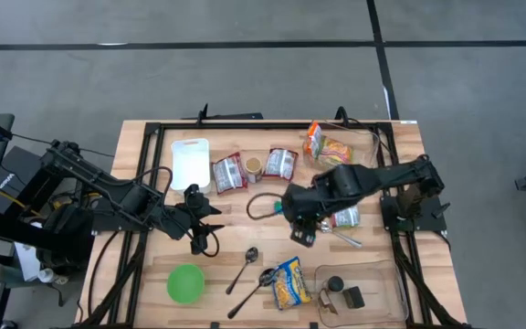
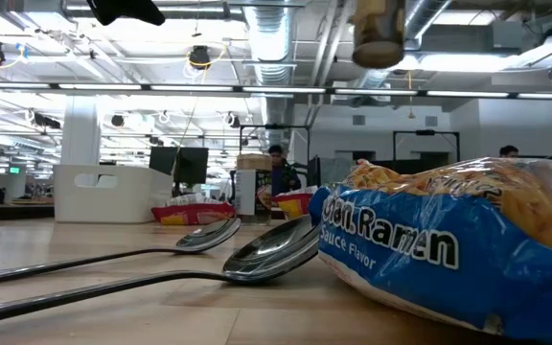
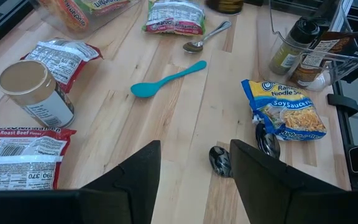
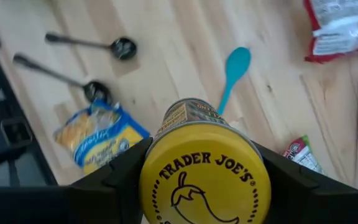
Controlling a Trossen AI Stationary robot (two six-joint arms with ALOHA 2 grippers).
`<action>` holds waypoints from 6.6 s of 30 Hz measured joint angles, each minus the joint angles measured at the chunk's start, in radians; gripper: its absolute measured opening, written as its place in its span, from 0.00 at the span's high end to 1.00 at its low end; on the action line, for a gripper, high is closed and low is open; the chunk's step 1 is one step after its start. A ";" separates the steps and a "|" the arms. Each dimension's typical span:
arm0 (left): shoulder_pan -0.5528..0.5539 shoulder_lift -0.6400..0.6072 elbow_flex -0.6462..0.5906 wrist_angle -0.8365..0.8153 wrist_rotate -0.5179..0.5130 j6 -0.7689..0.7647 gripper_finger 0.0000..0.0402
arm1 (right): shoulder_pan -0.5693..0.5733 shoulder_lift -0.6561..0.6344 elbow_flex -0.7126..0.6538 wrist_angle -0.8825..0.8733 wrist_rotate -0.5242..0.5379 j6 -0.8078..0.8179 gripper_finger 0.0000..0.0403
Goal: Pick & Place Food Item
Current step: Put the yellow spice bottle into the bottom transparent bin
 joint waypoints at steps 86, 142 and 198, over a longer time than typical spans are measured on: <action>0.000 0.000 0.000 0.000 0.000 0.000 0.54 | 0.477 -0.005 0.003 -0.021 -0.056 -0.217 0.46; 0.000 0.000 0.000 0.000 0.000 0.000 0.54 | 0.790 -0.004 -0.181 -0.053 -0.079 -0.057 0.45; 0.000 0.000 0.000 0.000 0.000 0.000 0.54 | 0.894 -0.082 -0.569 0.211 0.027 0.375 0.46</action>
